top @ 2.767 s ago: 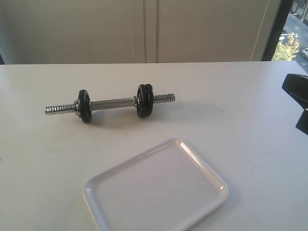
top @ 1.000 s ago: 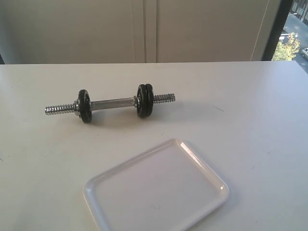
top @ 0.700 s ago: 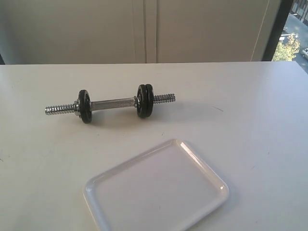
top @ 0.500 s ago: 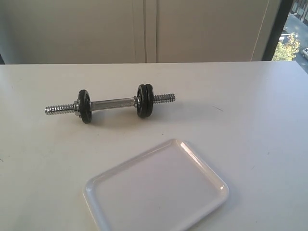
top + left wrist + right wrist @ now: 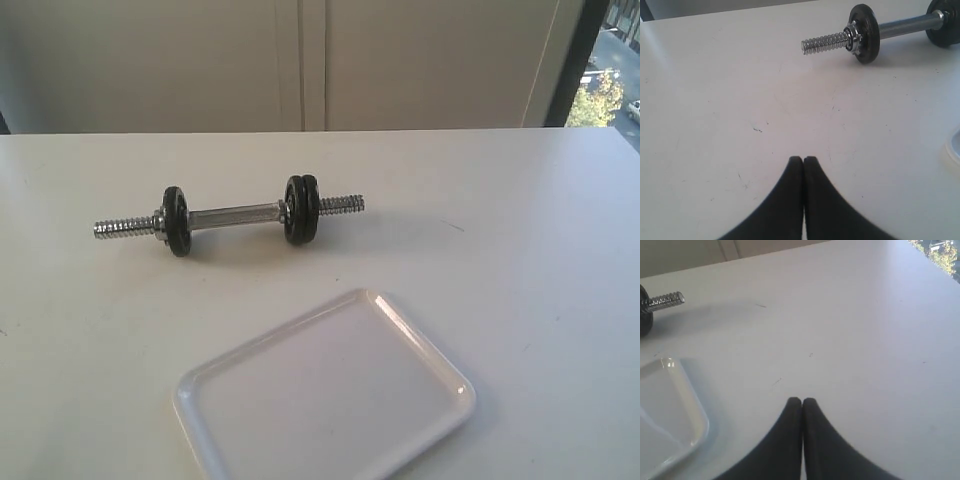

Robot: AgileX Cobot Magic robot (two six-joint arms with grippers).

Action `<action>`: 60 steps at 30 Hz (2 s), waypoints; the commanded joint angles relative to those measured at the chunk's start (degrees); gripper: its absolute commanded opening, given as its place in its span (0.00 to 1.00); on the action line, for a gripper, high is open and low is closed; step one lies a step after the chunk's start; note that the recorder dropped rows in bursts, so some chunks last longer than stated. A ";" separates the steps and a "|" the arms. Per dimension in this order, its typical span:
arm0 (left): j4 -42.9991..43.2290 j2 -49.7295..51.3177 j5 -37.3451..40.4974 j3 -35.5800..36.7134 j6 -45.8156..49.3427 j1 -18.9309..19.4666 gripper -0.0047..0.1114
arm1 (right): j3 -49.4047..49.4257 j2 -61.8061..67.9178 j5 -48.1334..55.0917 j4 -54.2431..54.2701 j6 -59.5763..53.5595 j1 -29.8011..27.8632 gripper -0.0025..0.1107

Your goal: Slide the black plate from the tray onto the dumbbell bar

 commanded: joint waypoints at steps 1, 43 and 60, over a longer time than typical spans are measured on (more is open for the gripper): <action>-0.14 -0.25 0.16 0.21 -0.34 0.02 0.04 | 0.63 -0.32 -3.39 3.02 -5.23 0.05 0.02; -0.14 -0.25 0.16 0.21 -0.34 0.02 0.04 | 0.63 -0.32 -6.17 -2.17 -5.52 0.05 0.02; -0.14 -0.25 0.16 0.21 -0.34 0.02 0.04 | 0.63 -0.32 -6.17 -2.17 -5.52 0.05 0.02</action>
